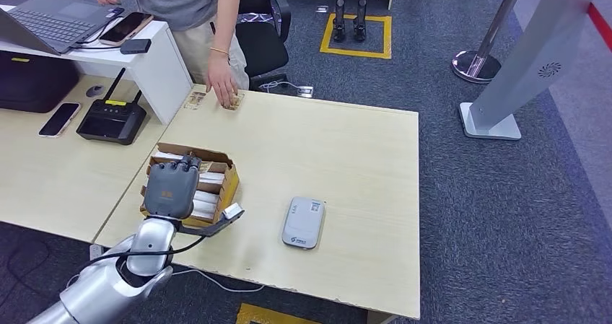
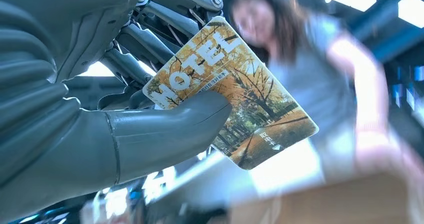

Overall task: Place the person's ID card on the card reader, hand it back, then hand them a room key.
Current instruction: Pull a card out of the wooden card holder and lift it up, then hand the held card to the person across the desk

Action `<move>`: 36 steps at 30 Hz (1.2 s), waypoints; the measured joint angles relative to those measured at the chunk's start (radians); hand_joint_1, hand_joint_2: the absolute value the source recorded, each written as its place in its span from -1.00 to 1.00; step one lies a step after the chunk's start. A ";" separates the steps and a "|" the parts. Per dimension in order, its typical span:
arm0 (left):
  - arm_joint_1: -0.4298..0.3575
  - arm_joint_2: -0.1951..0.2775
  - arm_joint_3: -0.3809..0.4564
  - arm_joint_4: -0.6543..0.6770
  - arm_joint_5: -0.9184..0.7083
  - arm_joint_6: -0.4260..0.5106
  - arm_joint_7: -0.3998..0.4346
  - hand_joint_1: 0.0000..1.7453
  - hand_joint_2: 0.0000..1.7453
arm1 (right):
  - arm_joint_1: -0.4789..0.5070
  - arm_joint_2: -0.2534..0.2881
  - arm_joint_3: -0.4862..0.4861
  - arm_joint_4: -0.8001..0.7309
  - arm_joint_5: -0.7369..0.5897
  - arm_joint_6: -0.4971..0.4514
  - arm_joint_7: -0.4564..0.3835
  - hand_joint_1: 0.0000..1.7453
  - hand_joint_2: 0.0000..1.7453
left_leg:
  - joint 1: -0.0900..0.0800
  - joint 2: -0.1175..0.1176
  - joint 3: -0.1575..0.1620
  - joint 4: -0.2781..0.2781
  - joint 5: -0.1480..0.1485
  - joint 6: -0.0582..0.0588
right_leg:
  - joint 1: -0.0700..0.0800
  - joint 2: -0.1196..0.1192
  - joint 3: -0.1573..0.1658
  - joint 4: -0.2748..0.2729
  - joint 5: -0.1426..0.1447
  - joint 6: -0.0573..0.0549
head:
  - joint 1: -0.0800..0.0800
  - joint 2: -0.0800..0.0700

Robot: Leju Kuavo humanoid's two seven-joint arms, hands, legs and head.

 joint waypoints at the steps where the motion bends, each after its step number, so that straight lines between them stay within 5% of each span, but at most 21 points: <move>1: -0.026 0.019 -0.022 -0.009 0.000 0.004 0.007 1.00 1.00 | -0.001 0.000 0.003 0.000 0.001 0.000 0.000 -1.00 1.00 | 0.000 0.000 0.000 0.000 0.000 0.000 | 0.000 0.000 0.000 0.000 0.000 0.000 | 0.000 0.000; 12: -0.126 0.103 -0.117 -0.049 0.000 0.011 0.017 1.00 1.00 | -0.002 0.001 0.009 0.000 0.002 0.002 -0.003 -1.00 1.00 | 0.000 0.001 -0.001 0.000 0.000 0.000 | 0.000 0.001 -0.002 0.000 0.000 0.000 | 0.000 0.000; 20: -0.286 0.132 -0.210 -0.103 0.001 -0.027 0.003 1.00 1.00 | -0.004 0.004 0.026 0.000 0.011 0.009 -0.006 -1.00 1.00 | 0.000 0.001 -0.001 0.000 0.001 0.000 | 0.000 0.001 -0.002 0.000 0.001 0.000 | 0.000 0.000; 27: -0.399 0.028 -0.126 0.091 0.005 -0.025 -0.259 1.00 1.00 | -0.020 0.009 0.062 0.000 0.049 0.026 -0.002 -1.00 1.00 | 0.000 0.002 -0.002 0.000 0.002 -0.001 | 0.000 0.002 -0.004 0.000 0.004 -0.001 | 0.000 0.000; 36: -0.502 -0.062 -0.050 0.307 0.005 0.000 -0.285 1.00 1.00 | -0.030 0.010 0.086 0.000 0.055 0.036 0.007 -1.00 1.00 | 0.000 0.003 -0.002 0.000 0.002 -0.001 | 0.000 0.003 -0.004 0.000 0.004 -0.001 | 0.000 0.000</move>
